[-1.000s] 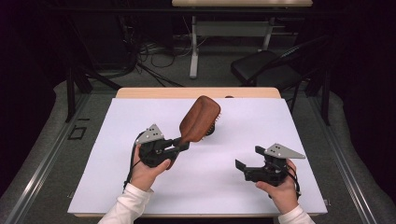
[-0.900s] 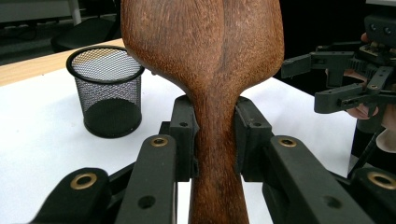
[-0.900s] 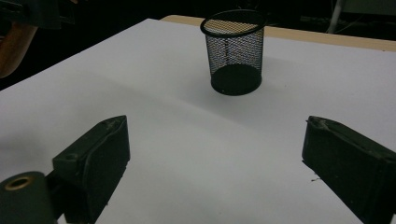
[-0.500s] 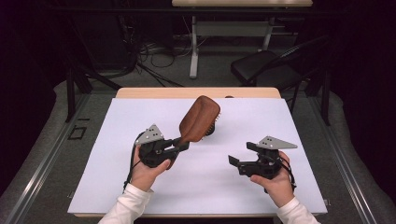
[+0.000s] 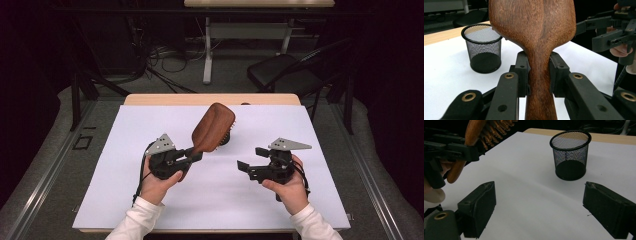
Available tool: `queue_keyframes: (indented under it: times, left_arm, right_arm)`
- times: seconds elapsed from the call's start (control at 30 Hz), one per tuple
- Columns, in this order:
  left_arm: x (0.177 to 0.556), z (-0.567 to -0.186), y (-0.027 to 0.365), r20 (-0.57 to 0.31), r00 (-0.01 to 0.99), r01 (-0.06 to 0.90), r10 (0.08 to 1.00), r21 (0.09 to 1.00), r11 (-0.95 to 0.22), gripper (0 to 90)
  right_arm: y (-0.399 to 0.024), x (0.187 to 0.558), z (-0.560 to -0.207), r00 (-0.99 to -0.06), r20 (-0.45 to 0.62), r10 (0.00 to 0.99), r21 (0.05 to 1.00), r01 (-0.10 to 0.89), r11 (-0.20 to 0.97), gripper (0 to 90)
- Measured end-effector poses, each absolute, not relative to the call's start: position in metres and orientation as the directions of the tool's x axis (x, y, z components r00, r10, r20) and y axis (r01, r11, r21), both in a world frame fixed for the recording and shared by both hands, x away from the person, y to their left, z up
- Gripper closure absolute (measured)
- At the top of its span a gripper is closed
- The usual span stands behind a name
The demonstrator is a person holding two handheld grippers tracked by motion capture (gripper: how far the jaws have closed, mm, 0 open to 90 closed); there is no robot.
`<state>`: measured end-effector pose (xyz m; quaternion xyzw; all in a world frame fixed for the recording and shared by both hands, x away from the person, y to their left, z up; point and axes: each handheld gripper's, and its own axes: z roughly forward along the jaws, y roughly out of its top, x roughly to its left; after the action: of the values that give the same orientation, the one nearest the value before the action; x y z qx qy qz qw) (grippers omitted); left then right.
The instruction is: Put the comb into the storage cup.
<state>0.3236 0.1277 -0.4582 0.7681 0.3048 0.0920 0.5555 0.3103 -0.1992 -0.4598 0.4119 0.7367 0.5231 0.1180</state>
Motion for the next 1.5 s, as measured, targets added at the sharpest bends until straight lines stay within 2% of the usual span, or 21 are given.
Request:
queue_keyframes:
  times: [0.97,1.5]
  left_arm:
    - [0.324,-0.463,0.124,-0.199,0.798,0.365,0.568,0.910,-0.194,72.1]
    - [0.323,-0.466,0.120,-0.194,0.804,0.362,0.562,0.910,-0.204,72.1]
  right_arm:
    - [-0.173,0.334,-0.428,-0.657,0.339,0.674,0.846,0.525,0.087,11.5]
    - [-0.168,0.348,-0.419,-0.643,0.402,0.652,0.831,0.555,0.035,12.2]
